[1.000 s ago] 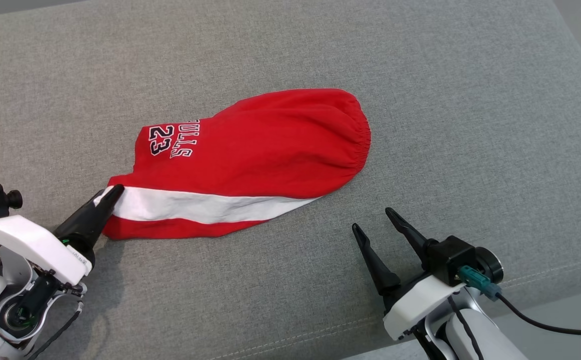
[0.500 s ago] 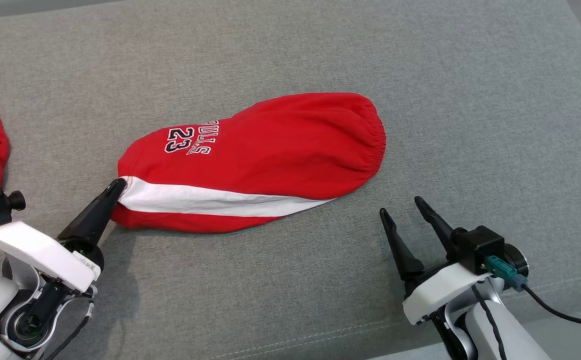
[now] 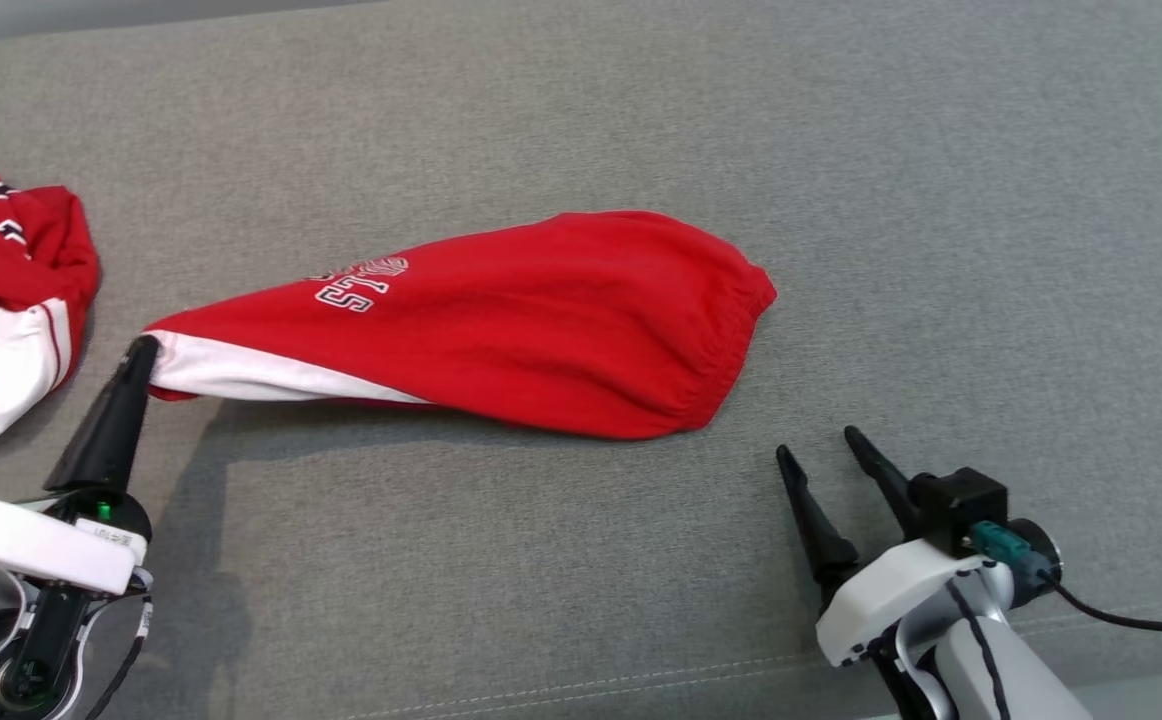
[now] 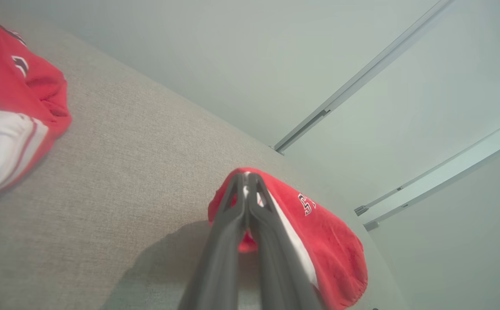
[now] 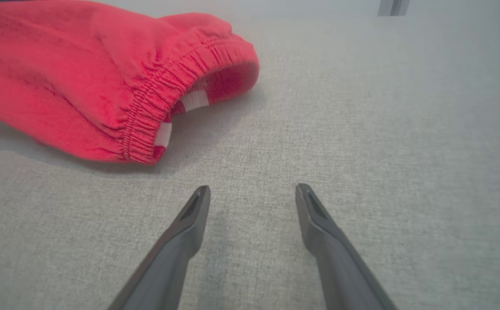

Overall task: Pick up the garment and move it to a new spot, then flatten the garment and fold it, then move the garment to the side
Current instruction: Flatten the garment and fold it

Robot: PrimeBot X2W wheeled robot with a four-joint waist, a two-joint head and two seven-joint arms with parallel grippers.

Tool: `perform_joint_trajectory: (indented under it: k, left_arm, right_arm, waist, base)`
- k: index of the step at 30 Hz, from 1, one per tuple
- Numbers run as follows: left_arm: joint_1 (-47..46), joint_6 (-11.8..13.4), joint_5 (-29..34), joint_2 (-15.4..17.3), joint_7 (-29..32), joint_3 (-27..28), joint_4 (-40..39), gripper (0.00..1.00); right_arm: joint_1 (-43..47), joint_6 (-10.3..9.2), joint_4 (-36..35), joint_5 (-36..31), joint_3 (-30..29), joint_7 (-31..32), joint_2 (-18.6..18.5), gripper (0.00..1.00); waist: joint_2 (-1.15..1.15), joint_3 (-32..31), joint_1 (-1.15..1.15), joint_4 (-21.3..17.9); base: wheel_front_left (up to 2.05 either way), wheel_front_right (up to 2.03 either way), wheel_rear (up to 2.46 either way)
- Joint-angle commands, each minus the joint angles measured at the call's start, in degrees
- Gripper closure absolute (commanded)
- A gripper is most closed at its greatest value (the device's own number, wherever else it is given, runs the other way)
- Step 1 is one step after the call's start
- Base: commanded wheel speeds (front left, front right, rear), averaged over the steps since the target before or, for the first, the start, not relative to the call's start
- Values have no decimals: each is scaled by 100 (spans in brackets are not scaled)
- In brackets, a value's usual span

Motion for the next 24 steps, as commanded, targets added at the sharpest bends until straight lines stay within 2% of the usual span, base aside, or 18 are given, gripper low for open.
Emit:
perform_joint_trajectory:
  k: [1,8,23,24]
  left_arm:
    - [-54,0,119,214,-55,379,-94,100]
    - [155,0,273,73,-57,713,-189,100]
    - [-74,0,303,-33,-57,437,-316,100]
    - [-85,0,306,-44,-57,416,-313,100]
  right_arm:
    - [-84,0,-49,59,185,-76,27,0]
    - [-380,0,51,231,1089,-76,27,0]
    - [-1250,0,797,348,2118,-11,27,0]
    - [-1294,0,815,358,2265,21,27,15]
  waist:
    - [0,34,0,80]
    - [0,121,0,245]
    - [0,294,0,706]
    - [0,282,0,724]
  base:
    - [0,0,0]
    - [0,0,0]
    - [0,0,0]
    - [0,0,0]
